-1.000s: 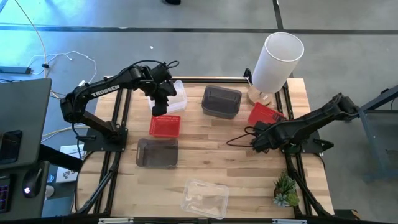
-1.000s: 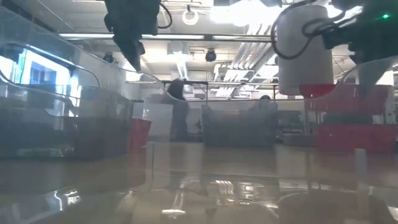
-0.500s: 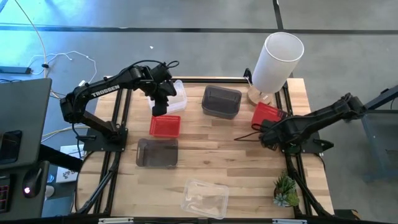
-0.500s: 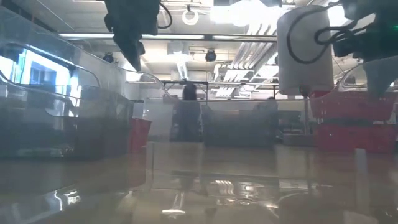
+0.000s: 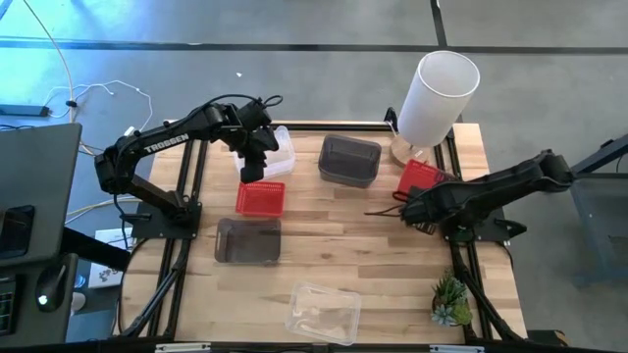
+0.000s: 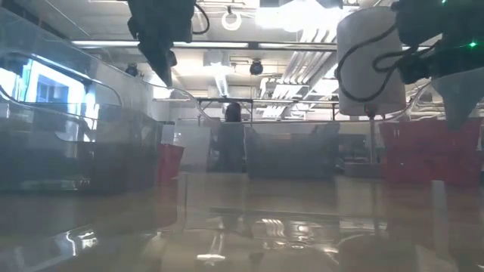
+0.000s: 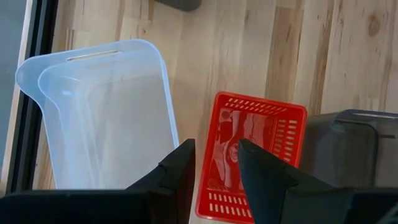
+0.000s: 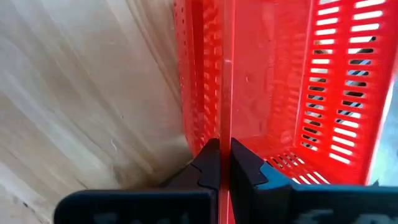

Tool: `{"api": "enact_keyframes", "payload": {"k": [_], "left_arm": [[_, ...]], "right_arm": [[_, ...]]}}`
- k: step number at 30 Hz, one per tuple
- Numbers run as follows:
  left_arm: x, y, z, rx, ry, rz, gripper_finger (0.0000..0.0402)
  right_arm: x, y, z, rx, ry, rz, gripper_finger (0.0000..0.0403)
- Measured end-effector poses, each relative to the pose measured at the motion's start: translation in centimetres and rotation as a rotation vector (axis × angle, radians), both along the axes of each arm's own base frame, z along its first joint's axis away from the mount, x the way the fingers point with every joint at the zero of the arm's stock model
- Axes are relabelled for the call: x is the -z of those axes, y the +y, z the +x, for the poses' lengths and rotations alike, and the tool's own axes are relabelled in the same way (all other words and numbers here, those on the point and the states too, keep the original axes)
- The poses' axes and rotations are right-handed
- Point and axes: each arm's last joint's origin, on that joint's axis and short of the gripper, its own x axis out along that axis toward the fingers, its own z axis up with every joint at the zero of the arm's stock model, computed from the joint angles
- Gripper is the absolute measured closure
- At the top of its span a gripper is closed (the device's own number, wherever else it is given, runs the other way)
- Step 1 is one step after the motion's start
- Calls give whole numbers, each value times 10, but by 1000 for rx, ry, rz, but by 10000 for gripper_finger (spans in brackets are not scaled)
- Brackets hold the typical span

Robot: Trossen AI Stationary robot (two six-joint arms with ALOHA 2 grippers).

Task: Stack baskets by color
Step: Stack the middle red bin on the right red bin

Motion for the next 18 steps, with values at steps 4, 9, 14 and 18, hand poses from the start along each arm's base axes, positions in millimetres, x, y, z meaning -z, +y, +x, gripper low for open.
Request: {"api": "enact_keyframes", "payload": {"k": [4, 9, 14, 18], "left_arm": [[0, 0, 0, 3, 0, 1, 295], [0, 0, 0, 3, 1, 1, 295], [0, 0, 0, 3, 1, 1, 295], [0, 0, 0, 3, 1, 1, 295]], "right_arm": [[5, -1, 5, 12, 23, 1, 403], [7, 0, 9, 20, 4, 13, 403], [7, 0, 9, 31, -1, 28, 399], [7, 0, 9, 54, -6, 36, 376]]}}
